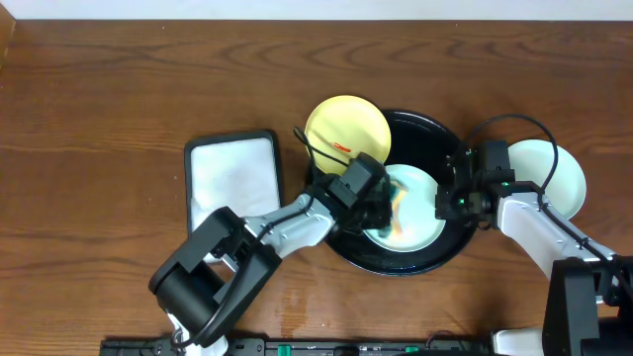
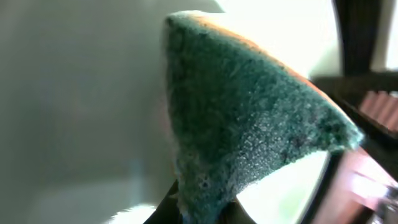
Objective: Clean dirty plates on tray and stack at the side
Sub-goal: 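Scrub the held pale green plate with the sponge in the left gripper, then return the sponge to the foam tray with the left gripper, then lift the pale green plate with the right gripper and tilt it over the foam tray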
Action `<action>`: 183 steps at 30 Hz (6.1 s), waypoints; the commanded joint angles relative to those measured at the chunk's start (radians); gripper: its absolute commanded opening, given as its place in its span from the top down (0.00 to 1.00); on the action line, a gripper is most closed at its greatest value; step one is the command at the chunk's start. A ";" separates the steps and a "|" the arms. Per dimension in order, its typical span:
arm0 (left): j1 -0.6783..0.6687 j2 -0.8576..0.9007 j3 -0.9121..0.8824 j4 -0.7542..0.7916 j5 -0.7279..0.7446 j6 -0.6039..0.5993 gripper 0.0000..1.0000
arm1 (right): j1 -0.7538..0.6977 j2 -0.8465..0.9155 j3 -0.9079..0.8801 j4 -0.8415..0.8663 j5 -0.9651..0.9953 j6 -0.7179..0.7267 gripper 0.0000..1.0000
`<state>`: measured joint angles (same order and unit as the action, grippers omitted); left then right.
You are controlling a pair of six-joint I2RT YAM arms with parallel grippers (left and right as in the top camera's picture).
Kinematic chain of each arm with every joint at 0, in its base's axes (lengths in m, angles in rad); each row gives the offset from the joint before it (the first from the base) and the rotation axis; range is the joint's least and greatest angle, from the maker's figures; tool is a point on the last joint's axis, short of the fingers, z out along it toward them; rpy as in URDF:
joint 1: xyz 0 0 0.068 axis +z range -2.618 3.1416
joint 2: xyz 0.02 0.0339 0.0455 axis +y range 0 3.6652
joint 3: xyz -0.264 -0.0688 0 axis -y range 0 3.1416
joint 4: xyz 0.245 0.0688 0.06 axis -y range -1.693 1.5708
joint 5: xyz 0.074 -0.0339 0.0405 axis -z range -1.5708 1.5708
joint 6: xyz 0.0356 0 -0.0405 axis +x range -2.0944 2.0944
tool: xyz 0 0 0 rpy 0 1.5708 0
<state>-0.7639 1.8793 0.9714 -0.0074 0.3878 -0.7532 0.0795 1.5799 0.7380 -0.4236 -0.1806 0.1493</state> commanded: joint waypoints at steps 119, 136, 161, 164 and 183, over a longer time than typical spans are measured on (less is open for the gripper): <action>0.119 0.130 0.322 -0.546 -0.109 0.178 0.92 | 0.001 0.015 -0.003 -0.017 0.015 -0.002 0.99; 0.182 -0.427 0.330 -1.012 -0.376 0.244 0.92 | 0.001 -0.185 -0.001 -0.061 0.021 -0.016 0.99; 0.697 -0.598 -0.013 -0.861 -0.246 0.361 0.37 | 0.123 -0.376 0.051 -0.099 0.026 -0.016 0.99; 0.697 -0.662 -0.001 -0.862 -0.199 0.360 0.31 | 0.190 -0.375 0.109 -0.097 0.028 -0.004 0.99; 0.697 -1.320 0.002 -0.984 -0.057 0.360 0.20 | 0.688 0.035 0.426 0.252 0.308 0.028 0.99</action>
<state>-0.0719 0.6338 0.9508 -0.9688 0.3107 -0.4076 0.7105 1.5345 1.1046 -0.2230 0.0860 0.1608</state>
